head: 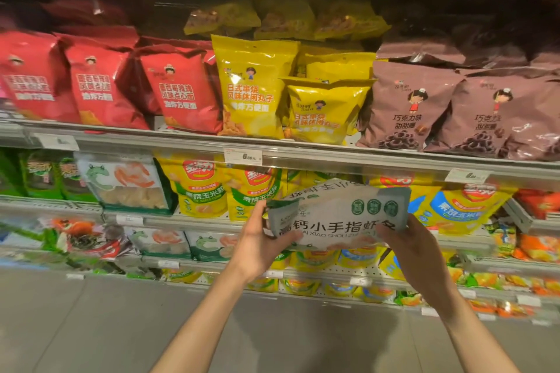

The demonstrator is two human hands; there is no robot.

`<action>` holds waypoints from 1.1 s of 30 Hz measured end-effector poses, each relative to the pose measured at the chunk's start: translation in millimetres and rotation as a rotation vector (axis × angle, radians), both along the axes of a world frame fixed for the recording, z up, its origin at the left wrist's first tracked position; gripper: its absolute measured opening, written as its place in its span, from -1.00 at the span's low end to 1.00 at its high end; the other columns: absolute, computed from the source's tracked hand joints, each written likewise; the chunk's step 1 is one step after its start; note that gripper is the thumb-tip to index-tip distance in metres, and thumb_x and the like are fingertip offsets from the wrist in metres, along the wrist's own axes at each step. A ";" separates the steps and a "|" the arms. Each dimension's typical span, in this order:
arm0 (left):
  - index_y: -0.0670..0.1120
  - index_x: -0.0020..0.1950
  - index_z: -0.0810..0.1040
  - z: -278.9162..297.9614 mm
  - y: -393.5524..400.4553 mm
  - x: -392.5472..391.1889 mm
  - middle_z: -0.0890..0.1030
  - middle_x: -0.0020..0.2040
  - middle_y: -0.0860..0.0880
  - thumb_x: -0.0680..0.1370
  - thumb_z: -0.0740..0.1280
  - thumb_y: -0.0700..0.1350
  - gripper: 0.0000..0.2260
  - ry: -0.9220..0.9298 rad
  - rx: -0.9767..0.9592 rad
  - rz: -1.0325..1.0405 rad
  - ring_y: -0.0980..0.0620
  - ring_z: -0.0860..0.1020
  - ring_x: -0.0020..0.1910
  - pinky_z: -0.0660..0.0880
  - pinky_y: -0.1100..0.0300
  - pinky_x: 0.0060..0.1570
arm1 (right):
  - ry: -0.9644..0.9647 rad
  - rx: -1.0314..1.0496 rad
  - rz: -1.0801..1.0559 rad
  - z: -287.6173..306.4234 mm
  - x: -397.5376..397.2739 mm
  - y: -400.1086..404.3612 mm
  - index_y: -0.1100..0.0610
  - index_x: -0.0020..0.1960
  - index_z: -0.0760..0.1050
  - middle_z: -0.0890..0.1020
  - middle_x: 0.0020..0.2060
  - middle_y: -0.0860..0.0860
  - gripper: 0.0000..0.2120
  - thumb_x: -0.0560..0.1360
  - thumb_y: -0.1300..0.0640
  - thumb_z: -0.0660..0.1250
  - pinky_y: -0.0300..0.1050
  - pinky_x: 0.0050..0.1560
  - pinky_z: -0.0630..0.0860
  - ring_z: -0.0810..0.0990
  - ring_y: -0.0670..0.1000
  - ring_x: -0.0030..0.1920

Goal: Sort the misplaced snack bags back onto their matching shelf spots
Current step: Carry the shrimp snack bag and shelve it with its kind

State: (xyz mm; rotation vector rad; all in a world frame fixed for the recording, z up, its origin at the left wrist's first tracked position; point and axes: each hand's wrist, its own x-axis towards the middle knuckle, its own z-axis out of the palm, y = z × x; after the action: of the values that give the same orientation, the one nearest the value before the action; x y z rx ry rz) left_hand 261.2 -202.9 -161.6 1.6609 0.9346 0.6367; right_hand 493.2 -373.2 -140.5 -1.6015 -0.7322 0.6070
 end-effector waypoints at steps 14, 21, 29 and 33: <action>0.20 0.17 0.50 9.9 -42.9 -59.4 0.70 0.03 0.14 0.29 0.63 0.12 -0.48 0.171 -0.017 0.109 0.17 0.65 0.01 0.63 0.07 0.03 | -0.034 -0.136 0.073 -21.2 -44.9 -3.1 0.09 0.06 0.55 0.74 -0.12 -0.12 -0.89 0.56 0.25 0.39 -0.36 -0.12 0.59 0.70 -0.26 -0.10; 0.12 0.19 0.52 12.4 -9.1 -92.0 0.73 -0.06 0.23 0.33 0.65 -0.05 -0.49 0.130 -0.054 0.099 0.24 0.69 -0.08 0.61 0.29 -0.15 | 0.005 -0.148 0.082 -13.7 -79.3 26.3 0.17 0.10 0.52 0.74 -0.07 -0.09 -0.89 0.59 0.22 0.37 -0.34 -0.21 0.60 0.72 -0.23 -0.12; 0.09 0.19 0.52 17.4 79.3 -167.3 0.68 -0.01 0.06 0.35 0.64 -0.14 -0.49 0.075 -0.067 0.066 0.13 0.65 -0.04 0.61 0.31 -0.28 | 0.004 -0.159 0.055 -3.7 -162.0 105.0 0.21 -0.15 0.45 0.70 -0.32 -0.08 -0.84 0.59 0.35 0.31 -0.34 -0.33 0.52 0.63 -0.24 -0.39; 0.07 0.23 0.53 18.1 131.9 -218.7 0.71 -0.01 0.10 0.31 0.66 -0.03 -0.45 0.073 -0.064 0.069 0.20 0.68 -0.05 0.67 0.18 -0.13 | 0.094 -0.113 0.062 -2.8 -209.4 157.0 0.31 -0.16 0.28 0.49 -0.32 0.09 -0.69 0.60 0.21 0.36 -0.22 -0.31 0.44 0.46 -0.02 -0.33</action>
State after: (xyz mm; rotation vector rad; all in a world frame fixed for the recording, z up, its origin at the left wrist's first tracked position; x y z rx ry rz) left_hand 42.5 -71.0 -143.5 1.6096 1.0587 0.5897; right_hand 283.8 -216.2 -143.3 -1.6468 -0.6901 0.7759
